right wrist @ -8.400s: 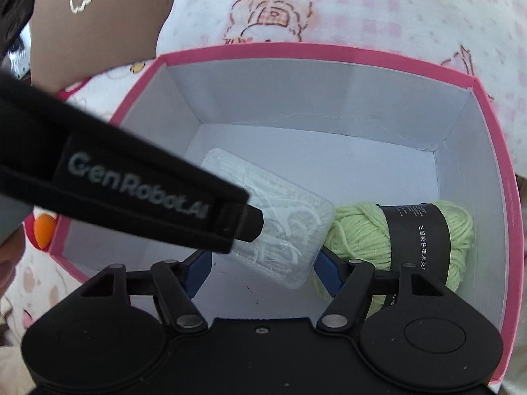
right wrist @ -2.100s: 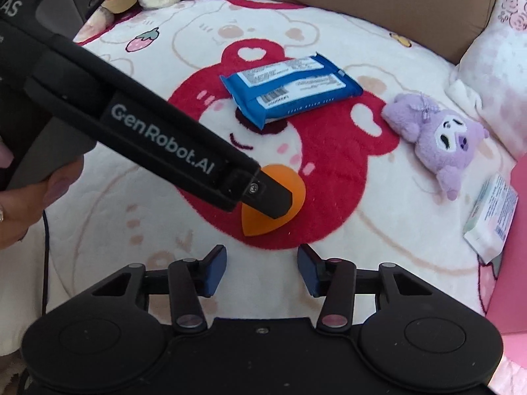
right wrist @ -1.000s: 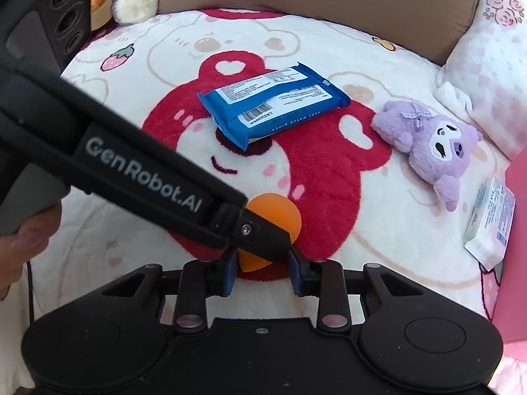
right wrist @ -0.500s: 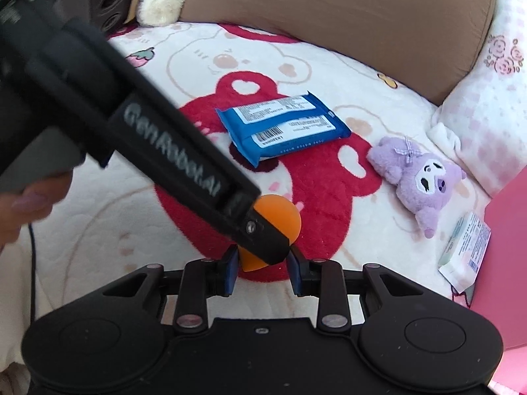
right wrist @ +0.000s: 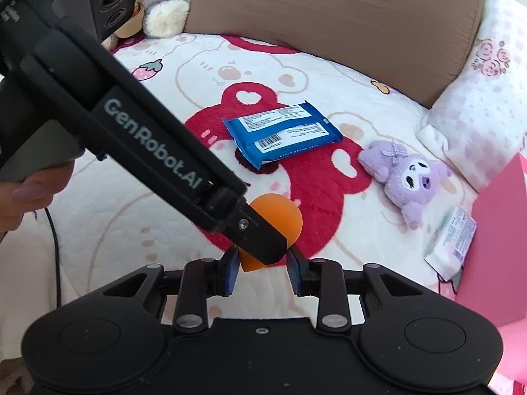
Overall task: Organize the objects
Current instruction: 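Lift the orange sponge with the left gripper toward the pink box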
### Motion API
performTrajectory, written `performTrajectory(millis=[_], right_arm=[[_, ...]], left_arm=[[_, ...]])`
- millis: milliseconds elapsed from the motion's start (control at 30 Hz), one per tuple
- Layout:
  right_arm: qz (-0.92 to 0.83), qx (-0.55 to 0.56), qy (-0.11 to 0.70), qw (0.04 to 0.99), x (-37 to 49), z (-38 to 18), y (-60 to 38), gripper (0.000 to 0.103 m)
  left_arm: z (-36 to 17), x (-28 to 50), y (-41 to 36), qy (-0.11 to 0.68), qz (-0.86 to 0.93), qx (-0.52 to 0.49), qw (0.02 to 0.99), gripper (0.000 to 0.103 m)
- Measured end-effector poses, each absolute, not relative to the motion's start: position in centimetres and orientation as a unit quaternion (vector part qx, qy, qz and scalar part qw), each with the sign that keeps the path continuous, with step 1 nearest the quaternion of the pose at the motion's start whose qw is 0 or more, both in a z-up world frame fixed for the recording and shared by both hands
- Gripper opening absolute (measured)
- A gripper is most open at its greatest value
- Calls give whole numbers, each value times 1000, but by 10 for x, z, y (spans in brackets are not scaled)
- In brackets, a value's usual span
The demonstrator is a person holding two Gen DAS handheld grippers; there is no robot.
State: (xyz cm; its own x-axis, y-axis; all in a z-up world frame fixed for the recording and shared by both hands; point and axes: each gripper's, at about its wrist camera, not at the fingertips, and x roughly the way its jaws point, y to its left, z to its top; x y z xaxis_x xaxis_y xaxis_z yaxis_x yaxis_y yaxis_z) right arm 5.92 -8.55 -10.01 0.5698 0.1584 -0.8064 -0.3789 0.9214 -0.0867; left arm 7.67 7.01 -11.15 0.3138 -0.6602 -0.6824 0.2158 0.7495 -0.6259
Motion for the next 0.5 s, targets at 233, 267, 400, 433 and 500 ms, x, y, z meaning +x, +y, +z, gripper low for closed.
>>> performTrajectory(millis=[233, 267, 400, 433, 500], right_arm=[[138, -108, 441, 880, 56, -86, -98, 36], [139, -112, 440, 880, 54, -83, -99, 36], [136, -125, 428, 885, 54, -76, -107, 36], [134, -123, 425, 887, 52, -73, -109, 36], [132, -116, 422, 890, 46, -67, -113, 36]], left_arm=[[-90, 65, 57, 502, -301, -207, 784, 36], [-87, 63, 54, 500, -301, -203, 786, 36], [-72, 58, 47, 489, -311, -194, 791, 36], [-68, 57, 45, 486, -314, -194, 792, 36], [-62, 54, 41, 483, -320, -189, 793, 36]])
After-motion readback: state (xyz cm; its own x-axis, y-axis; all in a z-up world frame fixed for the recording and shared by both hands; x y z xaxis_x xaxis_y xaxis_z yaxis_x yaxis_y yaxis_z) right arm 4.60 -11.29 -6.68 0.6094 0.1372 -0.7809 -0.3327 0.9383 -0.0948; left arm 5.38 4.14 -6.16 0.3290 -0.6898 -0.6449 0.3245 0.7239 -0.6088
